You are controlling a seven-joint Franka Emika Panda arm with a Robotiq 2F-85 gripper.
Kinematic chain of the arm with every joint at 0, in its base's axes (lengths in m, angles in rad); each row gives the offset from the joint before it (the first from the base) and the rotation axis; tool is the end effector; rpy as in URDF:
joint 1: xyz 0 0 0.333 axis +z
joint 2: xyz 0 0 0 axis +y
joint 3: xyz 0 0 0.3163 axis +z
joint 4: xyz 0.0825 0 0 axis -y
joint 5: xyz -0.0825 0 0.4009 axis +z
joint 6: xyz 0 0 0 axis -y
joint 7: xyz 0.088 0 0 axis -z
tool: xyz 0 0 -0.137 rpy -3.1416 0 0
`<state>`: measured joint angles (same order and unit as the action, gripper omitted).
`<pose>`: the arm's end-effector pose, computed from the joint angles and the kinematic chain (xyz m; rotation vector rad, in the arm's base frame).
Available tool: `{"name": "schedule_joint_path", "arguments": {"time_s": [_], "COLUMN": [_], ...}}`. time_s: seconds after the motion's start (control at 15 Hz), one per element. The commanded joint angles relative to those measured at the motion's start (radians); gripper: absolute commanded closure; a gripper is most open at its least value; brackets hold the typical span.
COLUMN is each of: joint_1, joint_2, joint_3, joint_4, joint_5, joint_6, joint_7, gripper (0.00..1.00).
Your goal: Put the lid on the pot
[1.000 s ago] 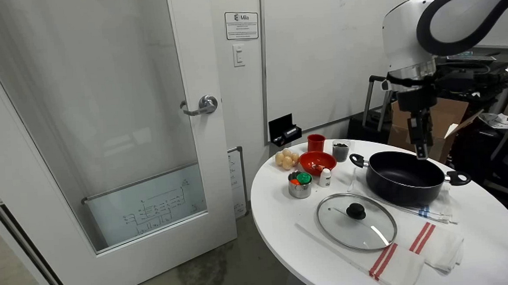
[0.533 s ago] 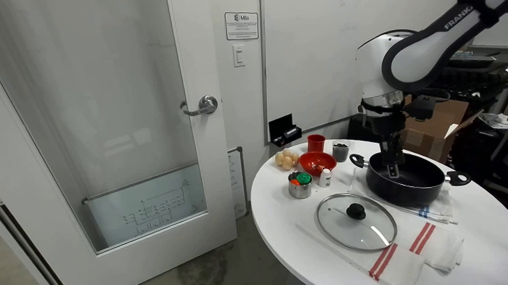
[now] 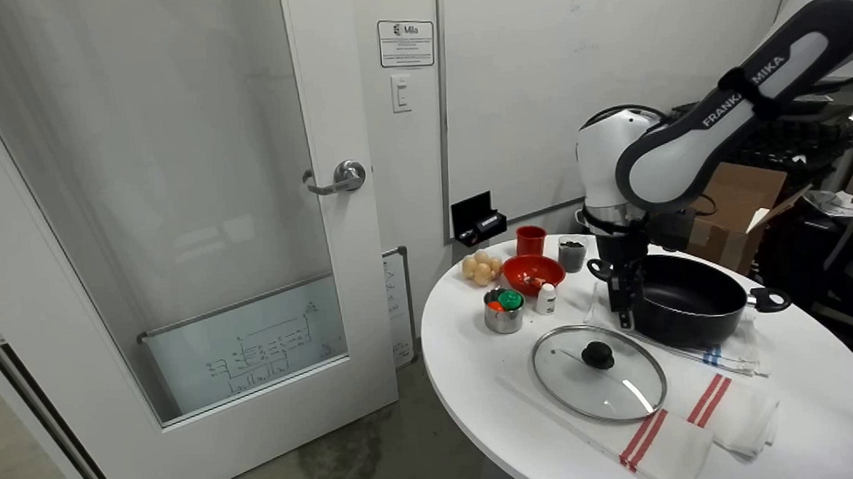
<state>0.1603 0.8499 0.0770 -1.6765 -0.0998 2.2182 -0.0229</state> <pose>0.6173 0.1437 0.0440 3.0275 0.4815 -0.4659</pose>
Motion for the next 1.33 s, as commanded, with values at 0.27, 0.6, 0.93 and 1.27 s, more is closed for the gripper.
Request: {"name": "schedule_joint_path", "arguments": {"time_s": [0.27,0.6,0.93,1.27], "joint_1": [0.038,0.048,0.041,0.029], "joint_2": [0.171,0.246,0.306,0.348], "joint_3": [-0.013,-0.012,-0.011,-0.013], "joint_4": [0.146,0.228,0.309,0.376], "joint_5": [-0.016,-0.015,-0.012,-0.008], "joint_6": [0.036,0.024,0.008,-0.004], "joint_7": [0.011,0.0,-0.018,-0.03], "gripper": [0.0,0.0,0.0,0.0]}}
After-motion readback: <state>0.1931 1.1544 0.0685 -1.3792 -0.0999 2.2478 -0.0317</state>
